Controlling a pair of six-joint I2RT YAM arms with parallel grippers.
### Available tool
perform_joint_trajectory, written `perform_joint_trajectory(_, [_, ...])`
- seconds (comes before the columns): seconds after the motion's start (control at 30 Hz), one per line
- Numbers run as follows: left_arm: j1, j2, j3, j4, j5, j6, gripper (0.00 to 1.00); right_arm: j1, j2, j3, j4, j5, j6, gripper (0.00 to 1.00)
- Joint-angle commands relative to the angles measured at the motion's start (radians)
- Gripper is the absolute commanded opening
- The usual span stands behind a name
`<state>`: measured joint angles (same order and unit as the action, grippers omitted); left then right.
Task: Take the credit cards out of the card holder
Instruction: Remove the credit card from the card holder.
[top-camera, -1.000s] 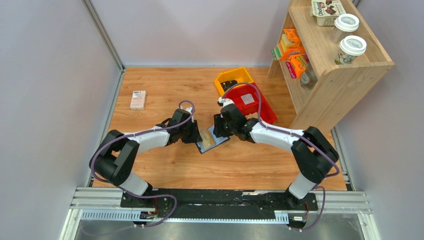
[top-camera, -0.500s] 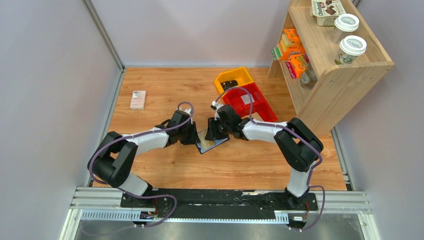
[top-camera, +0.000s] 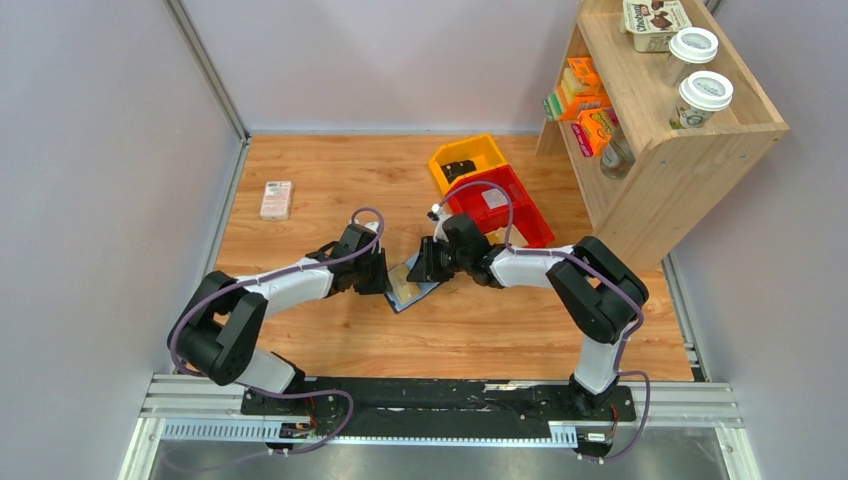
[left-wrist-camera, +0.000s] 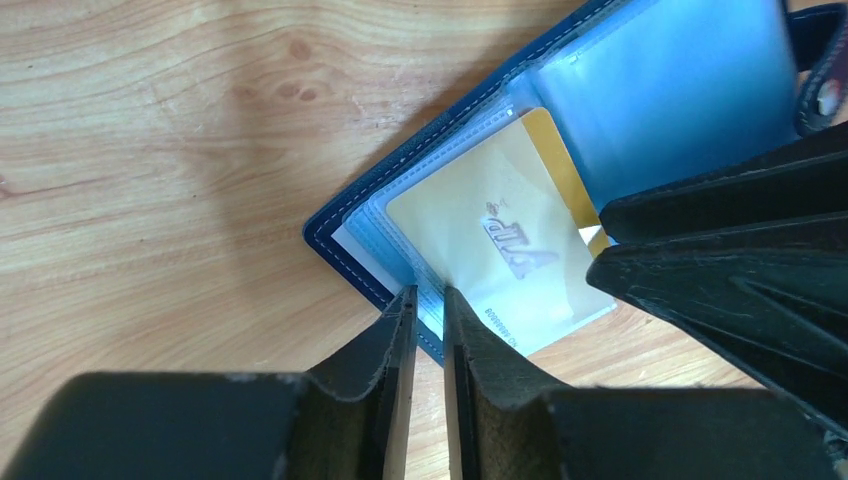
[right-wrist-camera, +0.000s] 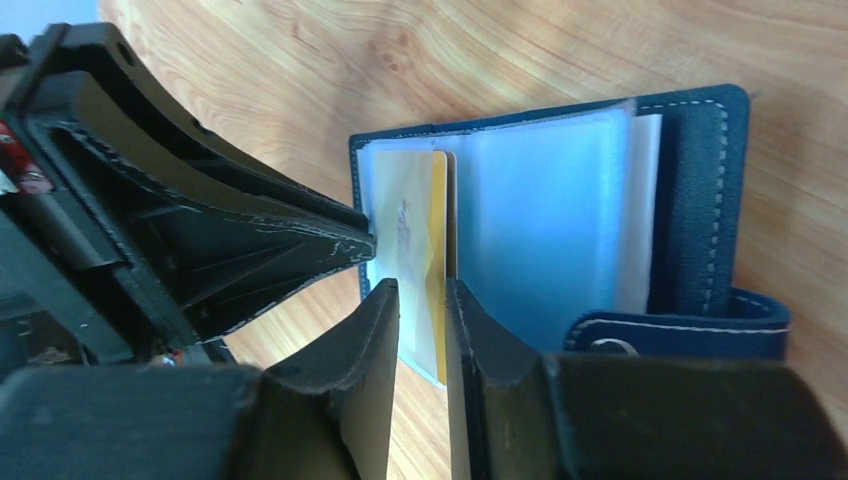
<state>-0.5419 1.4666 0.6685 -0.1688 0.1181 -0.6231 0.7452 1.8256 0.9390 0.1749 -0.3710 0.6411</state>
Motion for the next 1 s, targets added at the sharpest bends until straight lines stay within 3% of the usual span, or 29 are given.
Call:
perform_joint_trajectory(0.0, [-0.004, 0.0, -0.035, -0.098, -0.07, 0.046, 0.23, 0.016, -0.049, -0.022, 0.158, -0.092, 0.094, 0.23])
perform_joint_trajectory(0.17, [-0.004, -0.002, -0.038, -0.113, -0.09, 0.059, 0.21, 0.017, -0.035, -0.026, 0.195, -0.124, 0.129, 0.13])
perform_joint_trajectory(0.33, [-0.006, -0.014, -0.03, -0.123, -0.104, 0.072, 0.21, 0.017, 0.007, -0.02, 0.198, -0.17, 0.152, 0.1])
perform_joint_trajectory(0.97, [-0.035, 0.027, -0.017, -0.103, -0.075, 0.14, 0.2, 0.051, 0.141, 0.092, 0.201, -0.264, 0.196, 0.2])
